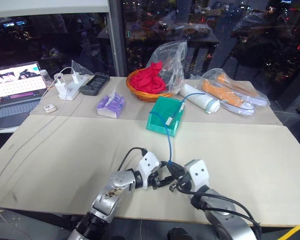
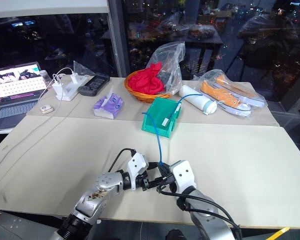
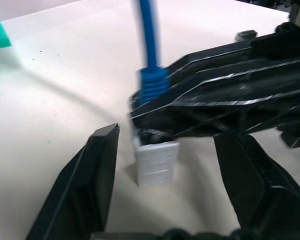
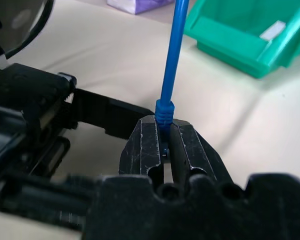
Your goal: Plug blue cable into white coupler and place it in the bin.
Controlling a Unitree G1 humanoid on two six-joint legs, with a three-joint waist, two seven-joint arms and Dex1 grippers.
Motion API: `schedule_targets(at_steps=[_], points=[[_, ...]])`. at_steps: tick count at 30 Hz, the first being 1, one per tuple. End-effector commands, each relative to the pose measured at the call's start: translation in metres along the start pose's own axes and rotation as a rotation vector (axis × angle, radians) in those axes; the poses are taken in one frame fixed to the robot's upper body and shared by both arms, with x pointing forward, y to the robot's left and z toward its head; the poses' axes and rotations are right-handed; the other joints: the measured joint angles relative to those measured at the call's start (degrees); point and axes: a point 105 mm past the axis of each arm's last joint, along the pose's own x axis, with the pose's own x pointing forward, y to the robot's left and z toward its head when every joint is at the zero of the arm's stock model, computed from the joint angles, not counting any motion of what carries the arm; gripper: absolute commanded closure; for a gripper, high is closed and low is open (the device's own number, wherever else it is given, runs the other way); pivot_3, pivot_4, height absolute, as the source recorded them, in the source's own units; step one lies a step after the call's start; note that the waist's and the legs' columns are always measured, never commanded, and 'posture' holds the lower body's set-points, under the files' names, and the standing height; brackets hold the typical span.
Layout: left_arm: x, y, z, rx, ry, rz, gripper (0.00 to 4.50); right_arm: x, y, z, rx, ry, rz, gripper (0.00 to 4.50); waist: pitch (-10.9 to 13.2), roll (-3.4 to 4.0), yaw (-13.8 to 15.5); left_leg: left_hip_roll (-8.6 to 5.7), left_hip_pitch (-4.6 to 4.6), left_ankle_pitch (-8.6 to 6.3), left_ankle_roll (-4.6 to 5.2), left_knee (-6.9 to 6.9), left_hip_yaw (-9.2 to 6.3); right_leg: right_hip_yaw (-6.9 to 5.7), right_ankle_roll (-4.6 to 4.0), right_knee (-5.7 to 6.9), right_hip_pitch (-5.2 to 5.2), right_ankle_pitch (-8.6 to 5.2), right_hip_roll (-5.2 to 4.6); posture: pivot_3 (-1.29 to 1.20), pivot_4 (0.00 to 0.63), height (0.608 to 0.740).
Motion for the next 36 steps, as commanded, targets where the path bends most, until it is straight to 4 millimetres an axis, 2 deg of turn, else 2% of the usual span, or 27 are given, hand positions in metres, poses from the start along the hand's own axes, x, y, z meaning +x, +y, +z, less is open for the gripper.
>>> schedule_targets(at_steps=[1,4,6,8,9,12,15,20,21,23,25,29,32,36], points=[[-0.01,0.01,0.016,0.053,-0.039,0.041,1.31,-0.012,-0.014,0.013,0.071,0.022,-0.02,4.5,0.2,0.09,0.5,-0.01,-0.02,0.0,-0.01,0.0,-0.01,0.0,0.0,0.0,-0.07,0.0,0.0,0.0,0.15,0.723],[-0.02,0.016,0.017,0.045,-0.044,0.078,1.31,-0.014,-0.014,0.053,0.121,-0.077,0.036,4.5,0.5,0.2,0.6,-0.02,-0.34,0.01,-0.01,0.01,-0.03,0.0,-0.03,0.01,-0.46,0.03,-0.01,0.0,0.15,0.723],[-0.025,0.016,0.018,0.043,-0.048,0.091,1.31,-0.01,-0.019,0.08,0.174,-0.162,0.057,4.5,0.8,0.4,0.5,-0.05,-0.89,0.04,-0.06,0.14,-0.05,0.01,-0.45,0.07,-0.97,0.37,-0.01,0.0,0.15,0.723],[-0.028,0.017,0.018,0.04,-0.047,0.112,1.31,-0.003,-0.023,0.115,0.231,-0.281,0.095,4.5,1.1,0.53,0.3,-0.05,-0.93,0.05,-0.06,0.16,-0.09,0.01,-0.47,0.11,-1.04,0.39,0.01,0.0,0.15,0.723],[-0.03,0.019,0.02,0.034,-0.054,0.129,1.31,0.005,-0.028,0.133,0.253,-0.331,0.097,4.5,1.3,0.67,0.4,-0.04,-0.93,0.05,-0.06,0.15,-0.1,0.0,-0.48,0.12,-1.04,0.39,0.01,0.0,0.15,0.723],[-0.034,0.022,0.024,0.032,-0.066,0.161,1.31,0.03,-0.042,0.167,0.304,-0.382,0.082,4.5,1.5,0.72,0.4,-0.06,-1.0,0.05,-0.05,0.16,-0.11,-0.02,-0.48,0.15,-1.11,0.39,-0.01,0.0,0.15,0.723],[-0.034,0.024,0.026,0.034,-0.075,0.187,1.31,0.068,-0.052,0.172,0.311,-0.304,0.071,4.5,1.5,0.74,0.5,-0.06,-1.01,0.05,-0.05,0.14,-0.12,-0.05,-0.48,0.16,-1.13,0.39,-0.03,0.0,0.15,0.723],[-0.034,0.026,0.029,0.037,-0.083,0.21,1.31,0.104,-0.086,0.162,0.276,-0.215,-0.044,4.5,1.5,0.77,0.4,-0.19,-1.12,0.05,-0.04,0.08,-0.12,-0.15,-0.47,0.16,-1.26,0.39,-0.23,0.0,0.15,0.723],[-0.035,0.026,0.029,0.038,-0.084,0.215,1.24,0.108,-0.091,0.159,0.277,-0.204,-0.064,3.57,1.5,0.77,0.4,-0.23,-1.29,0.06,-0.06,0.08,-0.12,-0.15,-0.47,0.2,-1.44,0.4,-0.27,0.0,0.15,0.723],[-0.036,0.028,0.029,0.041,-0.086,0.227,1.24,0.11,-0.099,0.156,0.277,-0.203,-0.088,3.04,1.5,0.78,0.2,-0.27,-1.8,0.22,-0.31,0.2,-0.12,-0.14,-0.46,0.35,-2.02,0.41,-0.29,0.0,0.15,0.723],[-0.038,0.029,0.03,0.043,-0.088,0.239,1.24,0.109,-0.102,0.158,0.275,-0.218,-0.093,2.39,1.5,0.79,0.1,-0.26,-1.86,0.37,-0.56,0.22,-0.11,-0.19,-0.47,0.42,-2.08,0.42,-0.32,0.0,0.15,0.723],[-0.046,0.035,0.034,0.059,-0.102,0.291,1.24,0.094,-0.101,0.182,0.29,-0.297,-0.049,0.94,1.6,0.82,-0.4,-0.29,-1.9,0.37,-0.57,0.22,-0.11,-0.2,-0.46,0.4,-2.07,0.42,-0.36,0.0,0.15,0.723],[-0.058,0.045,0.04,0.08,-0.123,0.366,1.24,0.075,-0.106,0.191,0.279,-0.333,-0.046,0.01,1.6,0.84,-0.7,-0.29,-1.9,0.35,-0.53,0.23,-0.11,-0.2,-0.45,0.44,-2.05,0.42,-0.37,0.0,0.15,0.723],[-0.086,0.064,0.053,0.121,-0.153,0.539,1.24,0.043,-0.105,0.188,0.135,-0.345,-0.071,0.01,1.6,0.84,-0.7,-0.28,-1.88,0.23,-0.33,0.27,-0.12,-0.22,-0.44,0.47,-2.0,0.43,-0.37,0.0,0.15,0.723]])
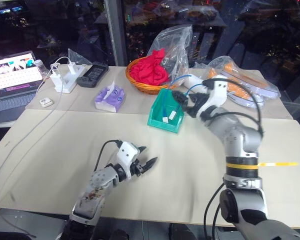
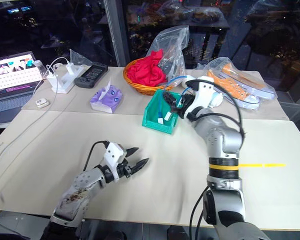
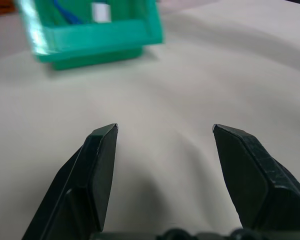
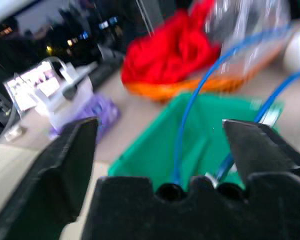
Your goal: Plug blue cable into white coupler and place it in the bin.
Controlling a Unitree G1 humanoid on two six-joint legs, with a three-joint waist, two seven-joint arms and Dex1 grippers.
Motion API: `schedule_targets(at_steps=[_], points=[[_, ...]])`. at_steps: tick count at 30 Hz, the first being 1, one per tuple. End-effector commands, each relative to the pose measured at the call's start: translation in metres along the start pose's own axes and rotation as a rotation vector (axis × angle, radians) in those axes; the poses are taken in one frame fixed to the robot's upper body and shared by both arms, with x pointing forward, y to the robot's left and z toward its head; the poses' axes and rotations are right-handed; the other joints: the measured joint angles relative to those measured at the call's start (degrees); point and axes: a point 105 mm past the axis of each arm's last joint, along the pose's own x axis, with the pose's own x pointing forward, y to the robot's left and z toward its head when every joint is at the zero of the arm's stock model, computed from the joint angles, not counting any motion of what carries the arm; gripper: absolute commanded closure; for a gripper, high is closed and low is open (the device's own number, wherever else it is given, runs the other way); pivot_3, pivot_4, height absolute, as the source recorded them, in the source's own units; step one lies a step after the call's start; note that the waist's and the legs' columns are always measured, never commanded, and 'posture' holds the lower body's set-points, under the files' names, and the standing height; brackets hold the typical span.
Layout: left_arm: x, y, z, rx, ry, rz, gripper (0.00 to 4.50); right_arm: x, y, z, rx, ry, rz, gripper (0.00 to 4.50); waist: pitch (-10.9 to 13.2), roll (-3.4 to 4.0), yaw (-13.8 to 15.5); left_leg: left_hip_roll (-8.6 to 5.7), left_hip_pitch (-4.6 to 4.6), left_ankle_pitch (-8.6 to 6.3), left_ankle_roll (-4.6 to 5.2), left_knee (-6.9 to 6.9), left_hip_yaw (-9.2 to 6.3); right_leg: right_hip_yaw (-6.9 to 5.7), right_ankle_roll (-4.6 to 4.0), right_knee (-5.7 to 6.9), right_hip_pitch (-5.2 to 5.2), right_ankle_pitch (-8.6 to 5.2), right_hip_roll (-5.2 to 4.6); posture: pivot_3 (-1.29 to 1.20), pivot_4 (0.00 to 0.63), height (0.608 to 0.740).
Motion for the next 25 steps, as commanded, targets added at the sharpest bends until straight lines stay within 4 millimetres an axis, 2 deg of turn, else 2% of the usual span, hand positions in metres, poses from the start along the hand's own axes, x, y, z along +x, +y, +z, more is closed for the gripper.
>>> schedule_targets(at_steps=[1,4,6,10,15,25], points=[[-0.021,0.03,0.028,0.071,-0.093,0.191,1.24,-0.032,0.009,0.011,-0.146,-0.042,0.034,0.01,0.0,0.0,0.1,0.0,-0.01,-0.01,0.01,0.0,-0.01,-0.01,0.0,-0.02,0.01,0.0,0.0,0.0,0.15,0.723],[-0.041,0.054,0.034,0.058,-0.116,0.381,1.24,-0.049,0.009,-0.015,-0.334,0.035,-0.009,0.01,0.0,0.0,-0.1,-0.03,-0.02,-0.01,0.03,0.02,0.0,0.0,0.03,-0.06,0.03,0.01,-0.05,0.0,0.15,0.723],[-0.055,0.069,0.033,0.033,-0.121,0.53,1.24,-0.06,-0.005,-0.039,-0.463,0.089,-0.134,0.01,0.0,0.0,-0.2,-0.03,0.0,-0.02,0.03,0.06,0.0,0.0,0.03,-0.03,0.04,0.01,-0.04,0.0,0.15,0.723],[-0.072,0.088,0.024,-0.016,-0.102,0.725,1.24,-0.076,-0.015,-0.081,-0.462,0.137,-0.262,0.01,0.0,-0.03,0.0,-0.04,0.03,-0.02,0.04,0.22,-0.01,0.01,0.08,0.04,0.14,0.05,-0.03,0.0,0.15,0.723],[-0.074,0.1,0.019,-0.071,-0.107,0.788,1.24,-0.078,-0.025,-0.099,-0.418,0.122,-0.37,0.01,0.0,-0.03,0.0,-0.21,-0.02,0.09,-0.15,0.47,-0.01,0.17,0.26,-0.04,0.18,0.35,-0.08,0.0,0.15,0.723],[-0.069,0.105,0.021,-0.072,-0.123,0.775,1.24,-0.074,-0.031,-0.107,-0.391,0.115,-0.387,0.01,0.0,-0.04,-0.1,-0.19,-0.03,0.15,-0.27,0.46,-0.01,0.16,0.28,-0.07,0.18,0.41,-0.08,0.0,0.15,0.723]])
